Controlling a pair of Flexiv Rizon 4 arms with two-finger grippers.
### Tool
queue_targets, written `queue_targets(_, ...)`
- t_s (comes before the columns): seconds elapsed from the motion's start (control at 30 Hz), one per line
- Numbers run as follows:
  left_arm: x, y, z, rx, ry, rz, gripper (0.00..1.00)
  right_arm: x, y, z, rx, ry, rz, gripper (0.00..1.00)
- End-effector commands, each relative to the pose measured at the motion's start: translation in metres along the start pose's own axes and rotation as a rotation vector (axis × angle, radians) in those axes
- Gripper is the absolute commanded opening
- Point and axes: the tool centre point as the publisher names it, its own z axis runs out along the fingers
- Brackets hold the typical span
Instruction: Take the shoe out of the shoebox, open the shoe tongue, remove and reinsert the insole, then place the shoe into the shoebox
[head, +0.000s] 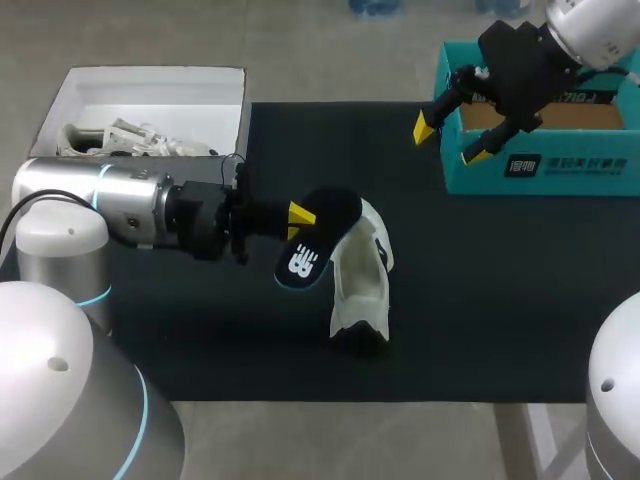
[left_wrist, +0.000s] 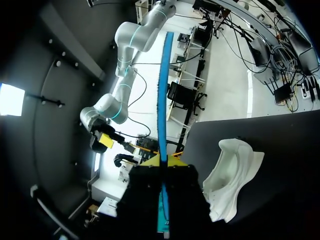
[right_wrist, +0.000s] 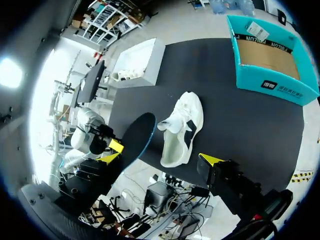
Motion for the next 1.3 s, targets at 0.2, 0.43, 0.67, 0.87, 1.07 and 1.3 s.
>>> queue_targets(0.2, 0.001, -0.001, 0.0, -0.003, 0.0, 0.001, 0.0, -0.021, -0.014, -0.023, 0.032, -0.001, -0.26, 1.0)
queue_targets(0.43, 0.001, -0.001, 0.0, -0.003, 0.0, 0.001, 0.0, -0.024, -0.009, -0.021, 0.029, 0.031, -0.298, 1.0)
queue_targets(0.67, 0.001, -0.001, 0.0, -0.003, 0.0, 0.001, 0.0, -0.014, -0.008, -0.023, 0.005, 0.003, -0.352, 1.0)
queue_targets(0.87, 0.001, -0.001, 0.0, -0.003, 0.0, 0.001, 0.0, -0.007, -0.005, -0.023, 0.004, 0.03, -0.413, 1.0)
queue_targets(1.07, 0.001, -0.001, 0.0, -0.003, 0.0, 0.001, 0.0, -0.007, -0.005, -0.023, 0.004, 0.03, -0.413, 1.0)
queue_targets(1.3, 0.001, -0.001, 0.0, -0.003, 0.0, 0.001, 0.0, -0.007, -0.005, -0.023, 0.004, 0.03, -0.413, 1.0)
